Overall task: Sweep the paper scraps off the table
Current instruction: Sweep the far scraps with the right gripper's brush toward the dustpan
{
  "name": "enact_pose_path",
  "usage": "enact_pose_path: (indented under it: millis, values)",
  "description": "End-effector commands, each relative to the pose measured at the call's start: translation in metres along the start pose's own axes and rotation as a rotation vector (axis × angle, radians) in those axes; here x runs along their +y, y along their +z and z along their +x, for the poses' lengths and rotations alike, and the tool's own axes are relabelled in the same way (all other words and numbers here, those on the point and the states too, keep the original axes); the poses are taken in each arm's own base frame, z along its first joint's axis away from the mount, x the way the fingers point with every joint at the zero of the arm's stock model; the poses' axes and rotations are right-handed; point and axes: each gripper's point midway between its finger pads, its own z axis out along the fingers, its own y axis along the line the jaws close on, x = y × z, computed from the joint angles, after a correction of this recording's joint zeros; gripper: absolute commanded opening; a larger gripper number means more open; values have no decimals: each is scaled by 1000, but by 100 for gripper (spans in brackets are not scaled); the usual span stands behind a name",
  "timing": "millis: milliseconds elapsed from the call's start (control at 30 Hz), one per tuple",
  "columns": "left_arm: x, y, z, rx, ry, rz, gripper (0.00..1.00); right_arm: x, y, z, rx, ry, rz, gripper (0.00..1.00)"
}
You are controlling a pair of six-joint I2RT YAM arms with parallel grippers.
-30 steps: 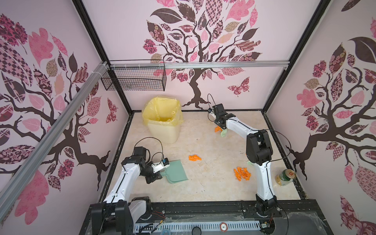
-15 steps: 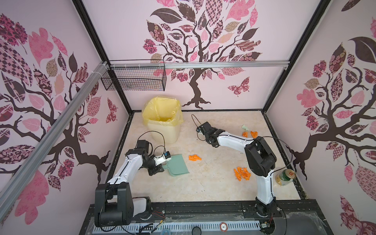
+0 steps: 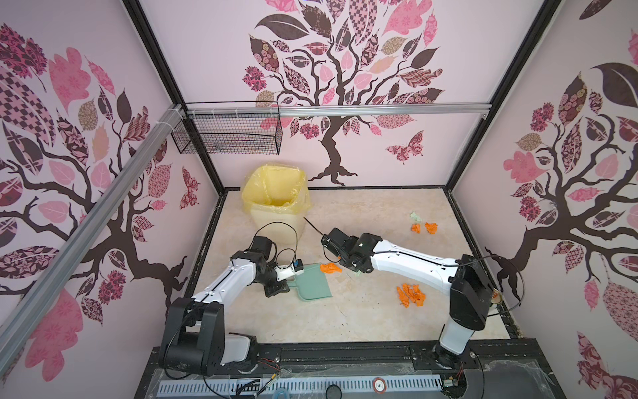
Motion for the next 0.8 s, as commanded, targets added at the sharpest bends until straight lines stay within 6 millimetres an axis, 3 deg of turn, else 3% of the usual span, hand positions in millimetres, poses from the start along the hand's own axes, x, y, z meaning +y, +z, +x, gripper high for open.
enact_pose_path:
  millis: [0, 100, 300, 367, 467, 600, 667, 767]
  values:
    - [14, -1, -12, 9, 1, -38, 0, -22, -47, 7, -46, 131, -23, 0]
    - [16, 1, -19, 12, 10, -37, 0, -63, -59, 14, -58, 210, 109, 0]
    - [18, 2, -25, 5, 11, -34, 0, -196, -30, 62, 66, 294, 483, 0]
    - [16, 2, -24, 5, 13, -33, 0, -240, -13, 76, 72, 335, 560, 0]
    - [14, 2, -22, 8, 17, -36, 0, -282, 27, 103, 163, 365, 600, 0]
    - [11, 4, -19, 8, 18, -36, 0, -303, 88, 122, 231, 366, 585, 0]
    - [10, 6, -18, 6, 15, -32, 0, -299, 121, 130, 269, 359, 559, 0]
    - [8, 7, -18, 3, 12, -23, 0, -290, 155, 148, 363, 342, 545, 0]
